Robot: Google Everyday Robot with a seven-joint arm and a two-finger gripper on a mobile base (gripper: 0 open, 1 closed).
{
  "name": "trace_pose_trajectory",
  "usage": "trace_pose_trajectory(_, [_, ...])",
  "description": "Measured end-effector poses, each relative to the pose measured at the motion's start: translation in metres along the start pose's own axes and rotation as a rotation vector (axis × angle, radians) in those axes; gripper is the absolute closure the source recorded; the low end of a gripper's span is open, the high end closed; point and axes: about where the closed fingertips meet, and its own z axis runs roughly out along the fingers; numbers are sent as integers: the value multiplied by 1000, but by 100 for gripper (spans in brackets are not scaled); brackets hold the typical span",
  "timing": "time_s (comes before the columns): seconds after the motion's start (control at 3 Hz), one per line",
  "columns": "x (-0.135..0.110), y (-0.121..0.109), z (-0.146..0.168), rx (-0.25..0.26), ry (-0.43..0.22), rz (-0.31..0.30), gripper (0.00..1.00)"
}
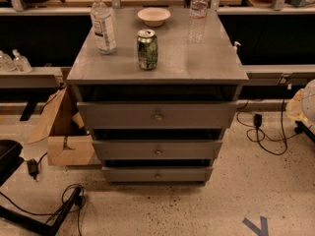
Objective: Close middle drawer
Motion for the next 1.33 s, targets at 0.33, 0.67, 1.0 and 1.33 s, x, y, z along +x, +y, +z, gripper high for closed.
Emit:
trace_pose_trajectory(0.33, [0, 0, -2, 2, 1, 0, 28])
trace_pose_trajectory(0.67, [0, -1, -3, 5, 1, 0, 5])
trace_pose_trajectory(1.0, [0, -1, -4, 6, 1, 0, 0])
trace_pose_trajectory(1.33, [0, -1, -4, 6, 2, 0, 0])
